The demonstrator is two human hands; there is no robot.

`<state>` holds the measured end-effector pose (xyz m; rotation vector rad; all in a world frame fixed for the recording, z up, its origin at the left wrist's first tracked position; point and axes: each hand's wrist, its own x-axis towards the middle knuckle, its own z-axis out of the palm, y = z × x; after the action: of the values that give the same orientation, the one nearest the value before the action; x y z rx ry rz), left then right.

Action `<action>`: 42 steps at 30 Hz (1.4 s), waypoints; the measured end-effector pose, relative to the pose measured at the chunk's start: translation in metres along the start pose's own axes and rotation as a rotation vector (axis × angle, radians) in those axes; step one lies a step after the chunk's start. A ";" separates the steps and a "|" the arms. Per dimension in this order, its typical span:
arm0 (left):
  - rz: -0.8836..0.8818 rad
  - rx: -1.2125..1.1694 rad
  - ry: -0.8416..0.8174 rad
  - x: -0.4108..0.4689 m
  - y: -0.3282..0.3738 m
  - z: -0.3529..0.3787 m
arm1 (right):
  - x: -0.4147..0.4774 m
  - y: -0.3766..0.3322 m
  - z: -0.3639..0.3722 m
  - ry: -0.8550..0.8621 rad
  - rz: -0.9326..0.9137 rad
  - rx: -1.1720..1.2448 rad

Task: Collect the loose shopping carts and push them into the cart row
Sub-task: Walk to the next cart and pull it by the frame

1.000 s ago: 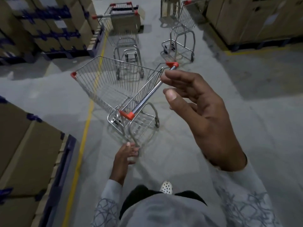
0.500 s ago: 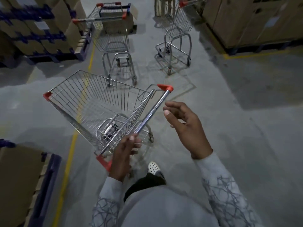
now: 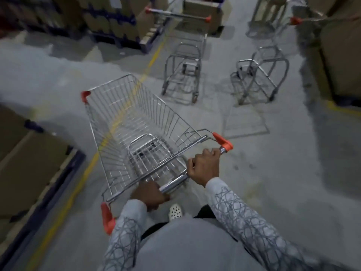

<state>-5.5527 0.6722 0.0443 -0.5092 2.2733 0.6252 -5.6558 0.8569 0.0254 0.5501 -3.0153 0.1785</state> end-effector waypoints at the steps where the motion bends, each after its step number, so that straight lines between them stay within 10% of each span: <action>1: -0.047 0.032 0.055 0.001 0.002 0.002 | 0.005 0.003 0.000 0.000 -0.049 -0.037; 11: -0.410 0.121 0.560 -0.002 0.052 0.042 | 0.055 0.038 -0.007 -0.163 -0.410 -0.027; 42: -0.630 -0.116 0.596 -0.015 0.156 0.087 | 0.092 0.096 -0.015 -0.181 -0.702 0.033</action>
<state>-5.5774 0.8499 0.0454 -1.5597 2.3995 0.2993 -5.7751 0.9159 0.0391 1.6411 -2.7604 0.1356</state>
